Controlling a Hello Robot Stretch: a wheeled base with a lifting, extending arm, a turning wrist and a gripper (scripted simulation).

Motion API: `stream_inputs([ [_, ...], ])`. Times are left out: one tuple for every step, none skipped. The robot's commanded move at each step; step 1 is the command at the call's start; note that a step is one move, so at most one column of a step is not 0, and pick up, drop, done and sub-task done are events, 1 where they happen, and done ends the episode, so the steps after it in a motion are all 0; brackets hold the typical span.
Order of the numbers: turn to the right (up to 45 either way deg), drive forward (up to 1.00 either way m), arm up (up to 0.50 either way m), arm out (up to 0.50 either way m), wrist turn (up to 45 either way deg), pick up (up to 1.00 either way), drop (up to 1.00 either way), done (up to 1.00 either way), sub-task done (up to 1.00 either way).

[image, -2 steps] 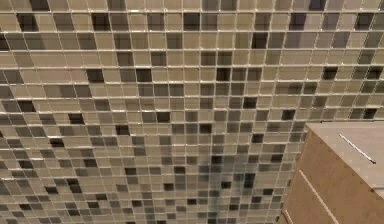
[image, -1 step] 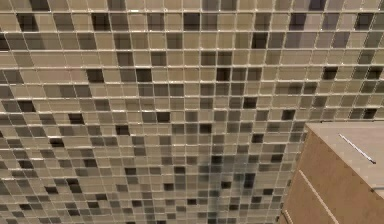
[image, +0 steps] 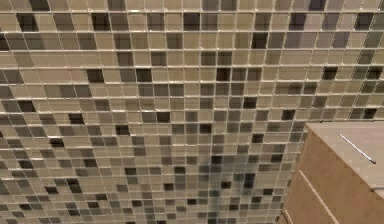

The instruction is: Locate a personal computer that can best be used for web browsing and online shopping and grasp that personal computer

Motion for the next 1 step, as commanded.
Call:
stream_inputs([
  [0.0,0.0,0.0,0.0,0.0,0.0,0.0,1.0,0.0],
])
